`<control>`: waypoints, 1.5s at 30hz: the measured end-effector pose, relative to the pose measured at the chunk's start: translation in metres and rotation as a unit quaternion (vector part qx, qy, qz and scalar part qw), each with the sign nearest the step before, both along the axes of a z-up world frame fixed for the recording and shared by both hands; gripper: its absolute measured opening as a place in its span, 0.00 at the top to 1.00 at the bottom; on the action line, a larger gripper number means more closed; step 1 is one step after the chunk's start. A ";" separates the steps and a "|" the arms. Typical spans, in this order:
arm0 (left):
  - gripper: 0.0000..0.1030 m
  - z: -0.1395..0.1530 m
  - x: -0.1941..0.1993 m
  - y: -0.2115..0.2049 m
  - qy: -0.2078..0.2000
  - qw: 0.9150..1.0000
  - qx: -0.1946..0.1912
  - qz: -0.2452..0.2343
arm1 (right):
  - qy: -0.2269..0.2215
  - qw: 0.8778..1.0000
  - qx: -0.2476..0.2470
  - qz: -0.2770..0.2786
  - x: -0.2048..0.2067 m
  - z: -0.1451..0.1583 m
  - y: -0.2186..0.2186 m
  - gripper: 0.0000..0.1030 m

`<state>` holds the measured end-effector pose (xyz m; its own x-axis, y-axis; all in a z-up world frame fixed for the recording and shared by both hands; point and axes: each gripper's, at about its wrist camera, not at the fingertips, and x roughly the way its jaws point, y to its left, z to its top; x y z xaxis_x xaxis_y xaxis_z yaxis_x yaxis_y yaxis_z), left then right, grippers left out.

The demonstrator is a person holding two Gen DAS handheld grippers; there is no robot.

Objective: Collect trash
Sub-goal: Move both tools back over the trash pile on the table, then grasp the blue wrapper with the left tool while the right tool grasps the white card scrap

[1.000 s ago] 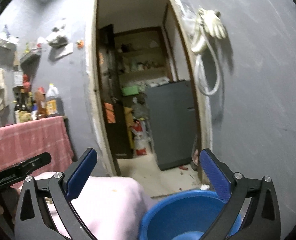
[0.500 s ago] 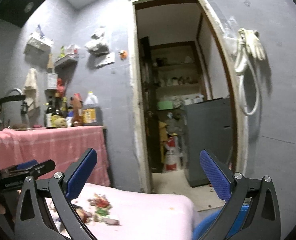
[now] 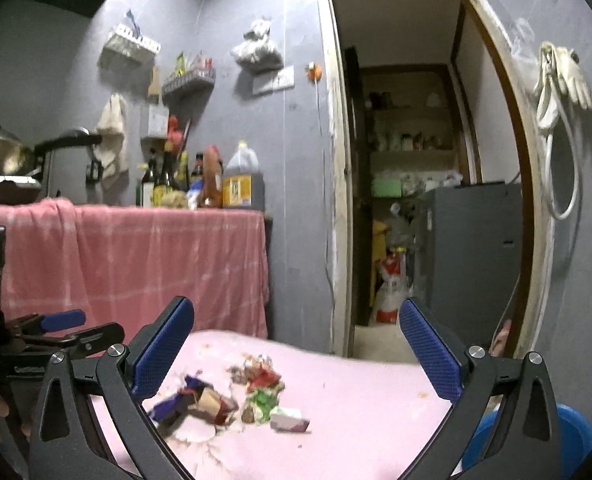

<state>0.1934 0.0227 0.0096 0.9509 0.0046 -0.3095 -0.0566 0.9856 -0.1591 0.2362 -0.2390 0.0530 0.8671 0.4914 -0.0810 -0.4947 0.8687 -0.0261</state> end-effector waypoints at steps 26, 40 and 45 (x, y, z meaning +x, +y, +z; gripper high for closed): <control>0.32 -0.059 0.062 -0.008 0.216 0.971 -0.045 -0.089 | 0.253 0.962 -0.103 -0.007 0.075 -0.072 0.018 0.05; 0.65 -0.057 0.071 0.008 0.218 0.969 -0.076 -0.094 | 0.329 0.926 -0.184 0.015 0.110 -0.093 0.049 0.34; 0.66 -0.056 0.069 0.010 0.216 0.968 -0.085 -0.095 | 0.335 0.920 -0.200 0.025 0.112 -0.098 0.055 0.52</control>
